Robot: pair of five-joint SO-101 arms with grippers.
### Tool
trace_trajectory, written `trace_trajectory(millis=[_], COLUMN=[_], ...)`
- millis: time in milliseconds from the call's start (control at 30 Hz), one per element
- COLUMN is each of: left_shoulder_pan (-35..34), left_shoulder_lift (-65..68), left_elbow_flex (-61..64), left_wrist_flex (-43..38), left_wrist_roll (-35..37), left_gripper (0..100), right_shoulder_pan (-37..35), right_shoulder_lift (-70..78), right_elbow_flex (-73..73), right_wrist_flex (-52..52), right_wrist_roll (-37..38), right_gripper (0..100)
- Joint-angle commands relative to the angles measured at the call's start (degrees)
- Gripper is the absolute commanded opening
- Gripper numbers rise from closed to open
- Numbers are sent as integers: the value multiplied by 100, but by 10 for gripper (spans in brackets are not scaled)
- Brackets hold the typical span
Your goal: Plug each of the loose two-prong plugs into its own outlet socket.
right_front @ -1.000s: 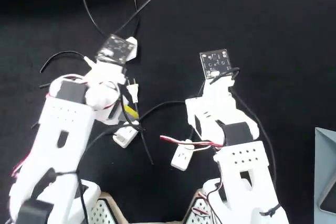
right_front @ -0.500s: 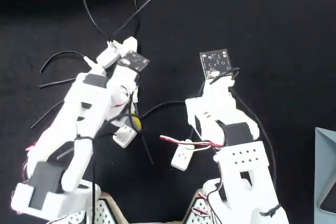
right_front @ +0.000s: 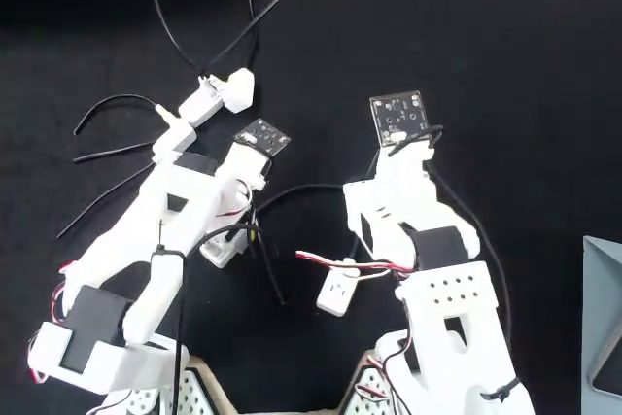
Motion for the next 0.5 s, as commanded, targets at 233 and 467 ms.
trace_trajectory(millis=[233,467], left_shoulder_pan=[-1200,-1947], left_shoulder_lift=[-35,53], left_elbow_flex=[-831,-1446], left_wrist_flex=[-299,-484], left_wrist_roll=[-809,-985], left_gripper=[96,98], right_shoulder_pan=[53,53], right_shoulder_lift=[-101,-84], right_elbow_flex=[-13,-22], right_wrist_flex=[-79,-88], right_wrist_roll=[44,44], right_gripper=[14,14])
